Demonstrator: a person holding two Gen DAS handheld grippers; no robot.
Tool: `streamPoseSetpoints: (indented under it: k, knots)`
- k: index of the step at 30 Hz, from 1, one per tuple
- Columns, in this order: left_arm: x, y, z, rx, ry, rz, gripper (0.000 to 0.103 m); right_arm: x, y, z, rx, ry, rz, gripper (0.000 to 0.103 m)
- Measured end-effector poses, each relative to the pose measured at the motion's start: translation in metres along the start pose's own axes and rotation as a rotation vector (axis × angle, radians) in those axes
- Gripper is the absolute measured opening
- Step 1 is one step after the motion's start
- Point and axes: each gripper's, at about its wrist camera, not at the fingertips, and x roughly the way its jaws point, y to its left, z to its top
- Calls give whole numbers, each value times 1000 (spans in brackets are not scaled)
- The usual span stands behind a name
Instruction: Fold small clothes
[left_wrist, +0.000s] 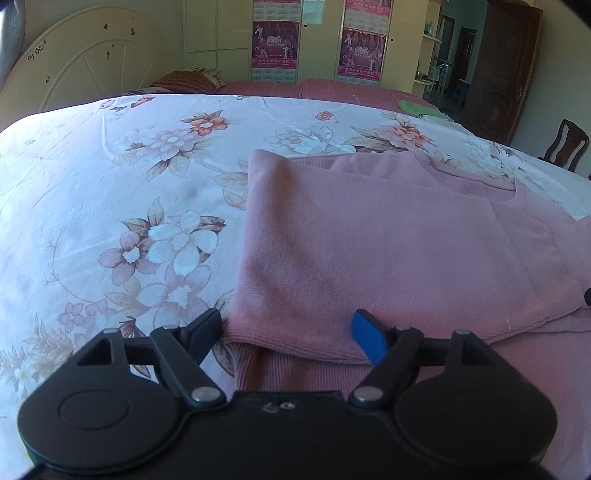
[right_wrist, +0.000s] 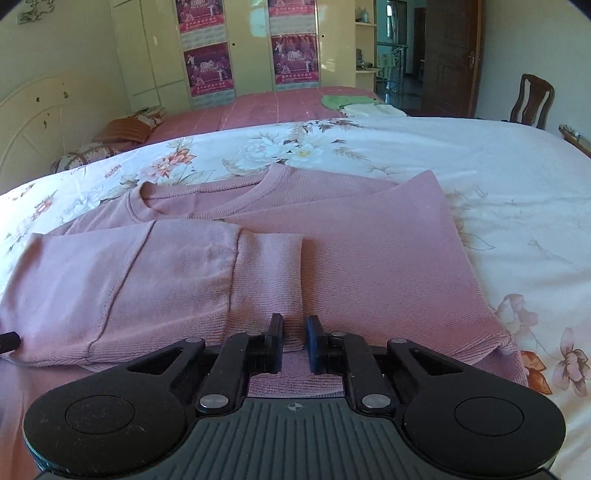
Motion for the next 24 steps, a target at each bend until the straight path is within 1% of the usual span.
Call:
streamPoseSetpoints:
  k: [1,5,9,10,12,15,17,18,19,20,24]
  knots:
    - [0,-1,0,1,0,4,78,0,1,3,-8,-5,-3,13]
    - [-7,-2,3,-22,1,-6,75,-17,-2,11,41,-74,34,13]
    - [-19,-10,2,-2,-39,-15,76,-23,12,16,24,-87,73,13]
    - [-21,-13,1,4,-43,-22,78,-23,17,17,16,-87,84,13]
    - [-21,-19,0,23,-39,-28,79,-21,27,17,-4,-77,103,13]
    - [-15,-23,-4,49,-27,-16,80,-13,39,14,-30,-47,117,13]
    - [-8,-21,-8,56,-5,-11,83,-5,44,9,-69,-30,92,13]
    - [-6,-16,-10,39,-7,-18,87,1,44,6,-89,-11,63,13]
    - [-5,-13,-11,26,-7,-19,88,6,41,3,-93,0,63,13]
    - [-5,-10,-11,22,-7,-19,88,6,39,1,-86,-10,73,13]
    - [-8,-4,-11,30,-10,-9,88,5,38,2,-96,1,65,17]
